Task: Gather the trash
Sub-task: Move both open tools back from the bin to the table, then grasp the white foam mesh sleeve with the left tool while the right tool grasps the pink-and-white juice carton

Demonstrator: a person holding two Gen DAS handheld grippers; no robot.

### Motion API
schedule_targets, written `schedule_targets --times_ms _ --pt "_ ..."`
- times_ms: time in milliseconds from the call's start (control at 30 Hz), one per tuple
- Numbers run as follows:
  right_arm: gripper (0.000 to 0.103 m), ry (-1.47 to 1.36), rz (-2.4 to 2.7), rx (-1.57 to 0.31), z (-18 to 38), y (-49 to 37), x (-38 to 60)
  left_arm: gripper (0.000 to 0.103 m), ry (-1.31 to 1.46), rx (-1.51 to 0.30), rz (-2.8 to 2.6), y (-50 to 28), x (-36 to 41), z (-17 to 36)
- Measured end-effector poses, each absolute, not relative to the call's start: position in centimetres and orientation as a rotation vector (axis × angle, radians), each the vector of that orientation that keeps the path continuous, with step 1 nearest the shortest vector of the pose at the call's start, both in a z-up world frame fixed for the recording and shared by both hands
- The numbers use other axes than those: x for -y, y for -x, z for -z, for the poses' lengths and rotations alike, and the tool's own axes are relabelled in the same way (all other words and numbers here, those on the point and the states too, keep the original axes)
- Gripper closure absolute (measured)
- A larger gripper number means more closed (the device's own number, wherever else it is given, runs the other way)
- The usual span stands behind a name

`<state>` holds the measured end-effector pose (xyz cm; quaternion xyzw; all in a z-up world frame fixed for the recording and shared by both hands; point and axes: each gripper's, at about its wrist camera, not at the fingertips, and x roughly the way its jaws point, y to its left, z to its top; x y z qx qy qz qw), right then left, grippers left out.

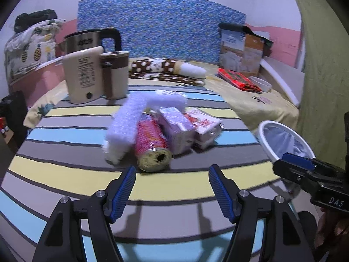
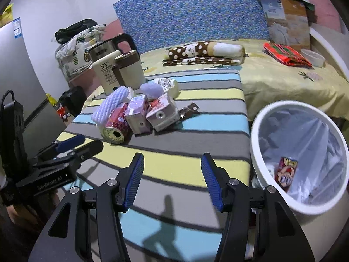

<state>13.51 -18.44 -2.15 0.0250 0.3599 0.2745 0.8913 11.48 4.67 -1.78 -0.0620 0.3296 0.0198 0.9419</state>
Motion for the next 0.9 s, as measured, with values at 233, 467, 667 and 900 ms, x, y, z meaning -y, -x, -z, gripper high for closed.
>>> schedule_targets --times_ms 233,467,667,900 --pt "0.047 -0.010 -0.585 -0.744 2.1 -15.2 16.7 0.034 0.108 -0.644 -0.132 -13.4 -7.8 1.3" --pt "0.047 0.044 -0.586 -0.731 2.1 -16.7 15.3 0.034 0.122 -0.652 -0.154 -16.1 -10.1 2.0" --pt "0.037 0.129 -0.596 -0.734 3.0 -18.1 13.5 0.034 0.140 -0.684 -0.128 -17.5 -10.6 3.3" --pt "0.037 0.204 -0.587 -0.754 4.2 -19.2 12.1 0.065 0.131 -0.701 -0.118 -18.1 -10.5 3.8"
